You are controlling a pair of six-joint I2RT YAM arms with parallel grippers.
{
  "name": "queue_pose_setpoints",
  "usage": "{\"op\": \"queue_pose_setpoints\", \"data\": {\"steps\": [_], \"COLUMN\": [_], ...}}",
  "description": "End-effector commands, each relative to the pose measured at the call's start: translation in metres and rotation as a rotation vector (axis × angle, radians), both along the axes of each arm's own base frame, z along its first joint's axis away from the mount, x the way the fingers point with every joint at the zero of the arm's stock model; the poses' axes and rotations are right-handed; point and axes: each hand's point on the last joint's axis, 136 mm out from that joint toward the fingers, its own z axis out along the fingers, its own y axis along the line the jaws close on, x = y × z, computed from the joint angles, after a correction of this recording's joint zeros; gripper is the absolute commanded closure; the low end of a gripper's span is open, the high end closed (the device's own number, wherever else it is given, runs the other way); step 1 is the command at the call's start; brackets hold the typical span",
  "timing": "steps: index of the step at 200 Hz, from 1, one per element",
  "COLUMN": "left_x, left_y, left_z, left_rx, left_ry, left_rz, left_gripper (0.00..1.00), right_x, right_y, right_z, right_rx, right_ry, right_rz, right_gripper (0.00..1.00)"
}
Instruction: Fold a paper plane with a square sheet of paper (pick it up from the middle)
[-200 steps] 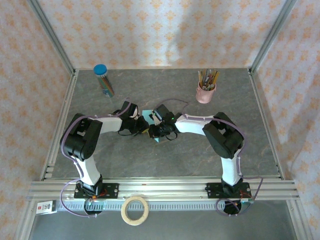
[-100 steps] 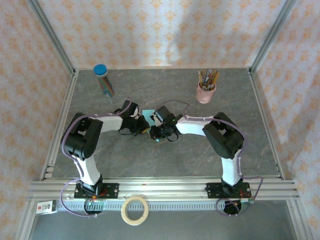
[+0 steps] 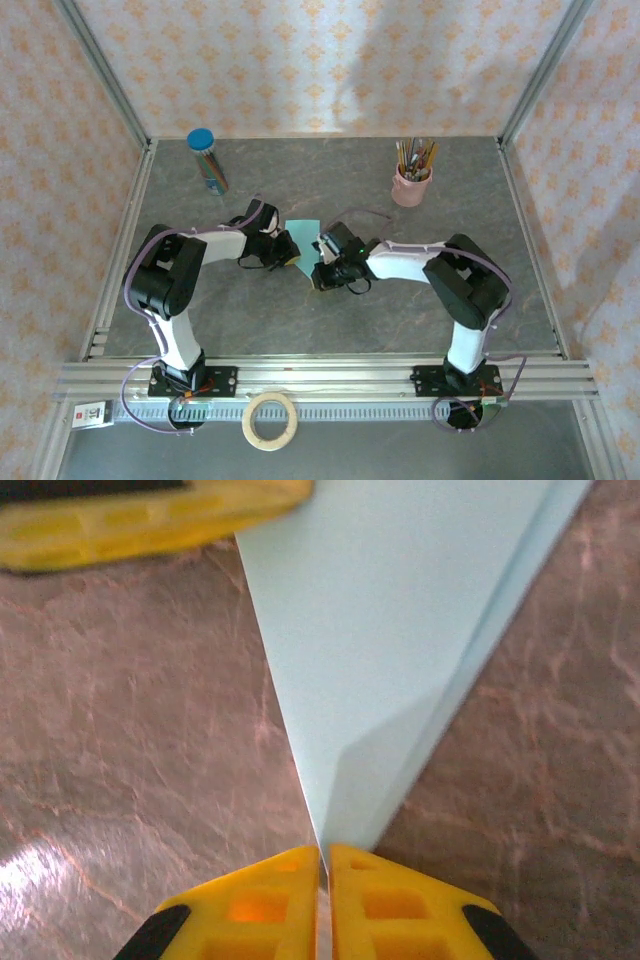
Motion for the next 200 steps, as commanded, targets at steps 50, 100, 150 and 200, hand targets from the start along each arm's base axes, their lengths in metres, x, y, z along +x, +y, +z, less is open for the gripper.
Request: {"op": "queue_pose_setpoints", "data": {"steps": [50,100,150,200], "left_x": [-0.016,-0.011,0.014,0.014], "left_y": [0.010,0.004,-0.014,-0.016], "left_z": [-0.026,-0.017,0.031,0.059], "left_rx": [0.090,0.053,-0.049,-0.070], "left_ry": [0.083,0.051,-0.135,-0.305], "left_rz": [0.009,0.000,-0.040,-0.101], "left_gripper": [0.90,0.90,0.88,0.87], "right_x": [0.028,0.040,0.037,0.033], "right_y": [0.016,0.018,-0.005,-0.019], "right_z": [0.048,0.017,-0.013,-0.028], "right_rx": [0.118,0.028,-0.108,-0.172], "right_ry": [-0.129,-0.083,-0.041,0.005], "right_rz": [-0.067,-0.106,-0.138,-0.165], "right_gripper": [0.88,0.94,0.95,0.96]}}
